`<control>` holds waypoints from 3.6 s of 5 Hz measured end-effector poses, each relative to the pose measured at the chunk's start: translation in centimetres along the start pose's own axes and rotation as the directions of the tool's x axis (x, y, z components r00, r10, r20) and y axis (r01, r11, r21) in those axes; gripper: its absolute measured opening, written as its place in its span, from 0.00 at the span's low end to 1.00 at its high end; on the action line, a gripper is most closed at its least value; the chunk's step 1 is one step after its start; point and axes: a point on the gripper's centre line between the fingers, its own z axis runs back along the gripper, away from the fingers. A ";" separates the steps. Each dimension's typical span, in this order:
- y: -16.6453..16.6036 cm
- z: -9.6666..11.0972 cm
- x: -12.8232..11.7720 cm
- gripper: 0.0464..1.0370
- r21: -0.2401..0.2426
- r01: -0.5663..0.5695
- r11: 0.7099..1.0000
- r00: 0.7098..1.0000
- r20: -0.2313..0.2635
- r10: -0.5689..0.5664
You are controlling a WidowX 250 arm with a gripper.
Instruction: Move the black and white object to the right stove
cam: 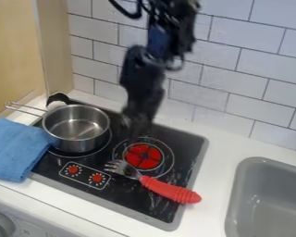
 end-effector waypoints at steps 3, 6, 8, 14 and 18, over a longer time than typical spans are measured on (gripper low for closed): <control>-2.9 0.8 7.2 0.96 0.045 0.137 0.990 0.990 0.024 -0.138; -3.2 -0.1 13.2 0.96 0.067 0.512 0.856 0.847 0.129 -0.516; -4.1 -1.4 14.5 0.96 0.075 0.614 0.786 0.766 0.186 -0.616; -5.1 -8.4 13.8 0.89 -0.030 0.595 0.803 0.801 0.102 -0.590; -5.5 -8.3 13.4 0.56 -0.083 0.563 0.822 0.825 0.111 -0.554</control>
